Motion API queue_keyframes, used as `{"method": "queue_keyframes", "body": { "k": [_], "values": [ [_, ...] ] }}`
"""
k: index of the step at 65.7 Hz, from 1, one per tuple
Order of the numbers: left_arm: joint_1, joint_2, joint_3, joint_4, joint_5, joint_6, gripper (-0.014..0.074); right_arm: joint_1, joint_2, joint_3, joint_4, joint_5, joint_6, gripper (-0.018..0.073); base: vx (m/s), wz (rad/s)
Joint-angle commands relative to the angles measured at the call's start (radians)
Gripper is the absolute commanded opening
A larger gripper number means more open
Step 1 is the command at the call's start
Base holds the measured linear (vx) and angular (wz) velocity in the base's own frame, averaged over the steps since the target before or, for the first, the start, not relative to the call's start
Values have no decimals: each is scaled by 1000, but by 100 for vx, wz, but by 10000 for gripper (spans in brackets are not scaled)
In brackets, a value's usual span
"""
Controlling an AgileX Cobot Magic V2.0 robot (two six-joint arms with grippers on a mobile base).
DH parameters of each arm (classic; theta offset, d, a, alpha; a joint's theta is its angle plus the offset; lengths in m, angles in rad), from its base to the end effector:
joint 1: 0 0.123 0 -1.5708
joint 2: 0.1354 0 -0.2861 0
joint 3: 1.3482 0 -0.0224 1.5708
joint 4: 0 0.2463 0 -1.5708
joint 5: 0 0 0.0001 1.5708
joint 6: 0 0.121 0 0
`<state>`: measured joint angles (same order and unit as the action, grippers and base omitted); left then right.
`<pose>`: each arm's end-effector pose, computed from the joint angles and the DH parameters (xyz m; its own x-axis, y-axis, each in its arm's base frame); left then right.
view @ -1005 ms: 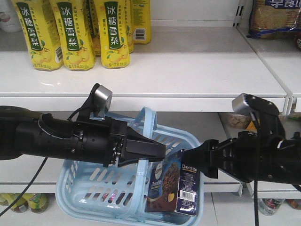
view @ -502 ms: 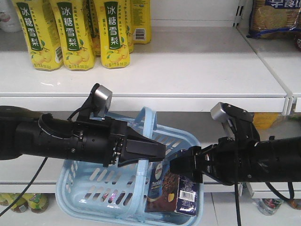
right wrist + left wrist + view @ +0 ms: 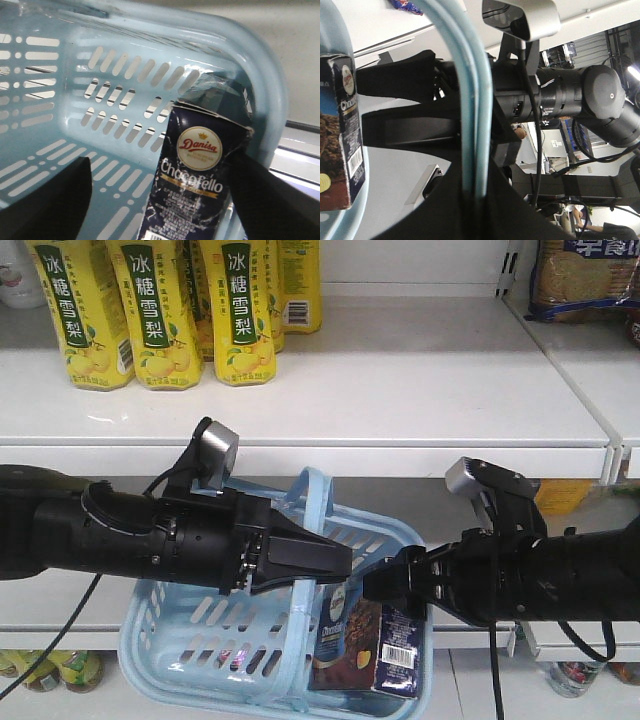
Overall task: Left arm holds basket, right arm returns cookies
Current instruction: 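Reach the open right gripper into the basket toward the cookie box, then close the right gripper on the Danisa Chocofello box and lift it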
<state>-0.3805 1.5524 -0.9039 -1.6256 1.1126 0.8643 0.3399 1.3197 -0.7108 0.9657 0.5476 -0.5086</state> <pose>0.2404 -0.2129 0.2716 -0.9472 0.0252 -0.3197 0.3183 0.1962 -0.9275 0.2309 0.1367 0.2213 -0.8713 0.0486 -0.4884 -0.2605 0.7976 0.5441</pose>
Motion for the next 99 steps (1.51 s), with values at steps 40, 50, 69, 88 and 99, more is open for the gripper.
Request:
{"method": "queue_keyframes", "body": {
  "k": [40, 50, 69, 88, 99],
  "values": [
    [2, -43, -35, -154, 49, 17, -6, 0, 37, -34, 46, 35, -14, 524, 0, 0],
    [2, -43, -35, -154, 49, 17, -6, 0, 49, -34, 105, 56, -56, 524, 0, 0],
    [2, -43, -35, -154, 49, 17, -6, 17, 83, -34, 157, 64, -97, 520, 0, 0],
    [2, -43, -35, -154, 49, 17, -6, 174, 184, -34, 162, -102, -115, 464, 0, 0],
    [2, -43, -35, -154, 49, 17, -6, 174, 228, -34, 165, -152, -104, 443, 0, 0]
  ]
}}
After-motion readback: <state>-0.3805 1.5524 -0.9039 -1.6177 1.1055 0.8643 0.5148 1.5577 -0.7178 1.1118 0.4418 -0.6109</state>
